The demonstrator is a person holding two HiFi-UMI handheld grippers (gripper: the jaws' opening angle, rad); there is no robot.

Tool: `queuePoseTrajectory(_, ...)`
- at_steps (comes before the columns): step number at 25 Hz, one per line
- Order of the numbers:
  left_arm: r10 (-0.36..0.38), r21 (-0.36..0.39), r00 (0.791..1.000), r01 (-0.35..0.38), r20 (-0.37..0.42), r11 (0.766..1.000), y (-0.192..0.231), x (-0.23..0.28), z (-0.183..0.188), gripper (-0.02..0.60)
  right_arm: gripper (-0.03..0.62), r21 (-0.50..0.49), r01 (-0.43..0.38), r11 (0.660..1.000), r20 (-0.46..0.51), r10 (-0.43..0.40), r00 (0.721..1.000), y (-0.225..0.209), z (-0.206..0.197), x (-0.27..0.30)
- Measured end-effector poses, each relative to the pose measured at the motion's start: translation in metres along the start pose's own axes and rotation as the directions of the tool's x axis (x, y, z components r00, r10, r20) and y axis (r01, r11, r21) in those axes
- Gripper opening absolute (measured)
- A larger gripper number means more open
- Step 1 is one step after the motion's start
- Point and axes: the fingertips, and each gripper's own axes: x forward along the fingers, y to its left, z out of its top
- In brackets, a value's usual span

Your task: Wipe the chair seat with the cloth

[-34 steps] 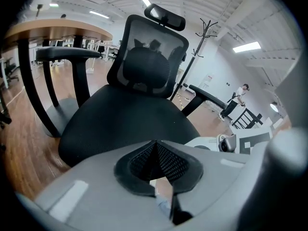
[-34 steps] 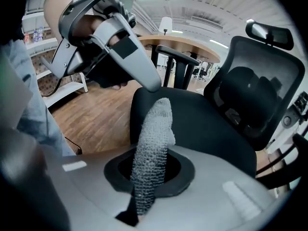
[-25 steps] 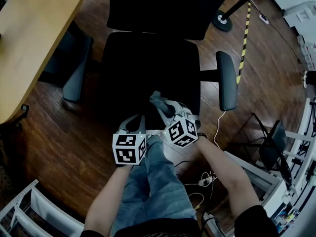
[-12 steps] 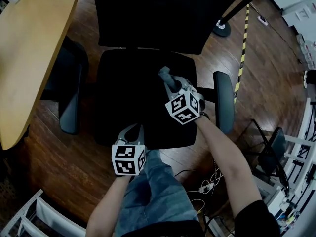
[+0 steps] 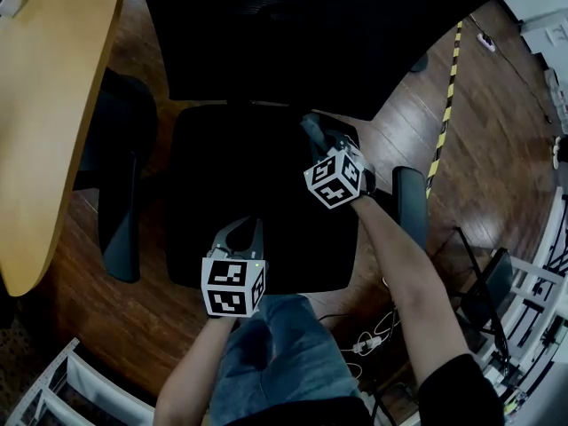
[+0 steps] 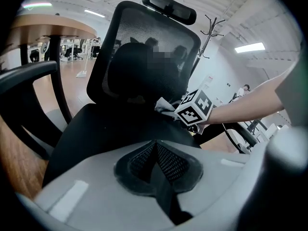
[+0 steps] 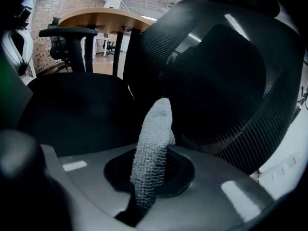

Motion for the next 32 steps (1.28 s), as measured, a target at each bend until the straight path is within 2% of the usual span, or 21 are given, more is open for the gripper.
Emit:
queuePoseTrajectory(6,0.001,0.004,1.000,-0.001,0.007,1.000,0.001,0.013,0.010,0.003,0.012,0.016,-0.017,1.000,-0.053,0.018,0.998,-0.012,-0.020,0.017)
queuePoseTrajectory(11,-0.011,0.002,1.000,0.011,-0.017,1.000,-0.008,0.013,-0.006,0.003,0.012,0.043,-0.037,0.998,-0.052,0.039,0.998,0.001,-0.028,0.011)
queuePoseTrajectory(22,-0.022,0.025,0.999,0.023,-0.025,0.999,-0.023,-0.014,-0.042,0.003,0.012,0.017,-0.070,0.997,-0.029,0.070,0.997,0.061,-0.041,-0.028)
queuePoseTrajectory(32,-0.041,0.063,0.999,0.042,-0.017,0.997,-0.037,-0.051,-0.080,0.003,0.012,0.007,-0.101,0.995,0.009,0.101,0.995,0.136,-0.055,-0.087)
